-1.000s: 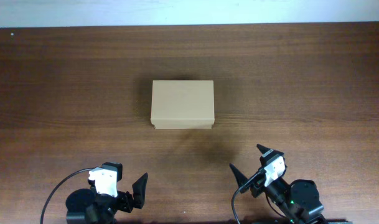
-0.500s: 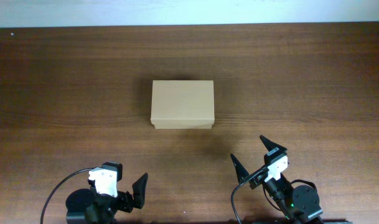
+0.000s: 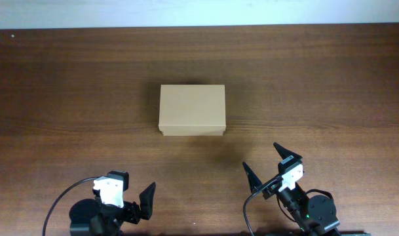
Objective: Pack container
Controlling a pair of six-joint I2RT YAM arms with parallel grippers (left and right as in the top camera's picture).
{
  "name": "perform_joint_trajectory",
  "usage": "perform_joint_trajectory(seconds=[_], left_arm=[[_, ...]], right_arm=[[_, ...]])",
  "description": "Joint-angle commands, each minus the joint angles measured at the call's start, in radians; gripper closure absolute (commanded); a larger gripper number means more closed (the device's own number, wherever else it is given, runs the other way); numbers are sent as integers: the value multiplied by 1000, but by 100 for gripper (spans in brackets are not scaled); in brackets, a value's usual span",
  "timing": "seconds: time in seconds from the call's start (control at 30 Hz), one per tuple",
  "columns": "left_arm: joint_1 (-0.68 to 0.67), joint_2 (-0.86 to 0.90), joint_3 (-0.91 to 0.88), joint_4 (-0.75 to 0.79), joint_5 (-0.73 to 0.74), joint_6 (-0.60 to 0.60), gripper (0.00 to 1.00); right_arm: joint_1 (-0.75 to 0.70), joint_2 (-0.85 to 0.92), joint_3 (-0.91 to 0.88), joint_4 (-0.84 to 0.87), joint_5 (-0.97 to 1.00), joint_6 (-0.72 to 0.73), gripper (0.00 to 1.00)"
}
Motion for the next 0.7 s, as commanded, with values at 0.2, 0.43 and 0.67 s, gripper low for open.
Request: perform_joint_trajectory(seconds=[0.2, 0.43, 0.67], left_arm=[[6, -9, -15, 70, -116, 24, 0], [6, -9, -148, 357, -179, 173, 1], [-3, -9, -230, 499, -177, 216, 0]], right_arm=[[6, -10, -11, 3, 16, -2, 1], [6, -10, -11, 3, 16, -2, 1], [6, -10, -11, 3, 16, -2, 1]])
